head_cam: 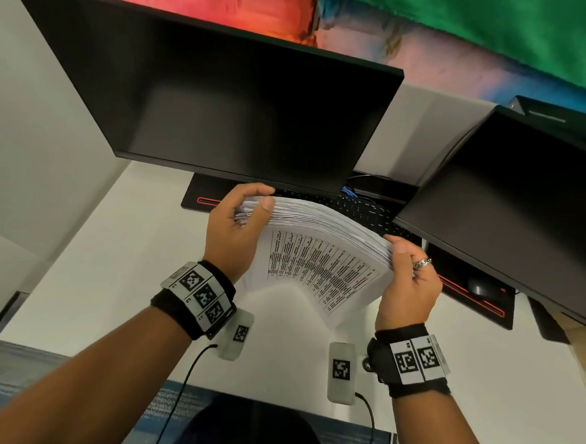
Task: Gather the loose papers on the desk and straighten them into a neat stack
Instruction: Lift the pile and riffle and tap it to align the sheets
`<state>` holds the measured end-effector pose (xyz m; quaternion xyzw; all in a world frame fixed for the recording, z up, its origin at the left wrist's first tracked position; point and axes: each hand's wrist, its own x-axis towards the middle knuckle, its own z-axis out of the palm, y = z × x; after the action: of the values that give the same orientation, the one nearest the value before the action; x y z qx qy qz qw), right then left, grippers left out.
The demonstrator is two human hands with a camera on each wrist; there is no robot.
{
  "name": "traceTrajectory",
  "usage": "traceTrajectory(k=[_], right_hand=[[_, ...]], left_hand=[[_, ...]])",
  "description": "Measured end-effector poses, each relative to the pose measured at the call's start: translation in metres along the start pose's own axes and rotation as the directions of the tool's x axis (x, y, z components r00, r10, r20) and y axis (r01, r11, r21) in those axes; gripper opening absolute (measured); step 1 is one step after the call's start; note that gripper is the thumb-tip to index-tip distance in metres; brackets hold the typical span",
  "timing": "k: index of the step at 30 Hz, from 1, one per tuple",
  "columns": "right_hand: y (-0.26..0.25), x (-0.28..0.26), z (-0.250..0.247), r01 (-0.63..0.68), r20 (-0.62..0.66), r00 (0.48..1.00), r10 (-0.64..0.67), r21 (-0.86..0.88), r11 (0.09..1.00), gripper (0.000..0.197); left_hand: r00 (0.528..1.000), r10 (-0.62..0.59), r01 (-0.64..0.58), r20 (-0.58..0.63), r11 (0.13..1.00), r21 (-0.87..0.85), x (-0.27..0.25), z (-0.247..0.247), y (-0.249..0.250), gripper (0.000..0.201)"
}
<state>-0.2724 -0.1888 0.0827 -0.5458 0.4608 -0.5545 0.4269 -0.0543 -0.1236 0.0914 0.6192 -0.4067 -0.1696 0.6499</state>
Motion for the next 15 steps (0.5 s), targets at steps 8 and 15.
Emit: traceTrajectory(k=[8, 15], right_hand=[[0.018, -0.001, -0.02, -0.194, 0.282, 0.945, 0.163, 0.085, 0.977, 0.064], [0.027, 0.003, -0.021, -0.165, 0.29, 0.943, 0.162, -0.016, 0.986, 0.082]], left_hand=[[0.997, -0.071, 0.071, -0.014, 0.997, -0.012, 0.007, -0.001, 0.0, 0.02], [0.937, -0.178, 0.224, 0.3, 0.966, -0.13, 0.012, -0.027, -0.007, 0.069]])
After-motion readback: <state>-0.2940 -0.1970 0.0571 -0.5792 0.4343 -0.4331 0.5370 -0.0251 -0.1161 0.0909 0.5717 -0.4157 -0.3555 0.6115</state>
